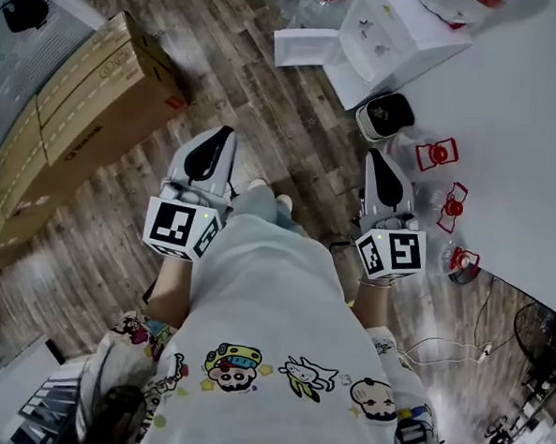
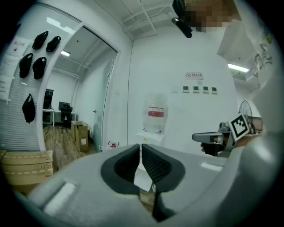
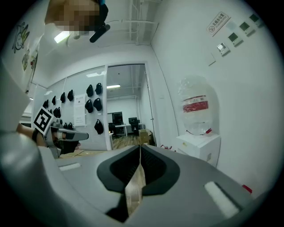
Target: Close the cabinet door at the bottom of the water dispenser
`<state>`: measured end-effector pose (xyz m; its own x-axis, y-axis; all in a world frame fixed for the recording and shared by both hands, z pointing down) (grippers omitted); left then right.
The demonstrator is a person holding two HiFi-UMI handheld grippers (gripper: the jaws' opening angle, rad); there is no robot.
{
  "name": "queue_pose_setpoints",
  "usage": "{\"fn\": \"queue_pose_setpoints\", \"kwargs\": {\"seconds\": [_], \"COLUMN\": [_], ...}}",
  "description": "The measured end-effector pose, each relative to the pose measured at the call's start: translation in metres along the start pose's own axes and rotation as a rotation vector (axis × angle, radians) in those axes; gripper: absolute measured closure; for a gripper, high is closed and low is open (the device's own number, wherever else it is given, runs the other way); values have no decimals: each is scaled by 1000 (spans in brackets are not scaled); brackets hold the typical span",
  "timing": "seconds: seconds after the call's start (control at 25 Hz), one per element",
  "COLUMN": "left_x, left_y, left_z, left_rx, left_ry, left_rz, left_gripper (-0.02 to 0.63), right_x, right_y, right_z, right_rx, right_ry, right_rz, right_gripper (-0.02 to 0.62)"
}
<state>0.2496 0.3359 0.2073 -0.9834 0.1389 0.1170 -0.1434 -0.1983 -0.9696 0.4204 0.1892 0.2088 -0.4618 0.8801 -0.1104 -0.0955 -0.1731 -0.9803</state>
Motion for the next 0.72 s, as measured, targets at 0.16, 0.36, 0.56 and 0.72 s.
{"fn": "queue_pose_setpoints", "kwargs": {"seconds": [0.16,0.36,0.56,0.72], "left_x": [4,15,45,82], "left_y": [-4,-2,0,8], "left_z": [-3,6,26,47], "left_rx": [11,-1,-5,-10], "left_ry": [27,46,37,26], "left_rz": [-18,-34,-44,-53], "left_gripper": [562,534,515,509], "right_x": [4,5,11,18], "right_y": [-2,-1,-1,6], "right_z": [7,26,61,99], "right_rx": [12,24,37,40], "right_ry": [40,79,82,77], "right_rz": [14,9,7,-1], "right_gripper": [572,563,546,541]}}
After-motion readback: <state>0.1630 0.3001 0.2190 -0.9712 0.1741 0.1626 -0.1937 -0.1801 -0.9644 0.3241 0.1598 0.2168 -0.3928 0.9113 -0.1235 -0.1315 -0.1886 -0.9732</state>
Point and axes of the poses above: the fingertips, and each gripper's own axes: z forward along the fingers, x to its left, y out of its top, the point moved 1 cm from there along -z, backward along the fingers, and after that the axes turned 4 degrees about -y, right-handed, at the moved point
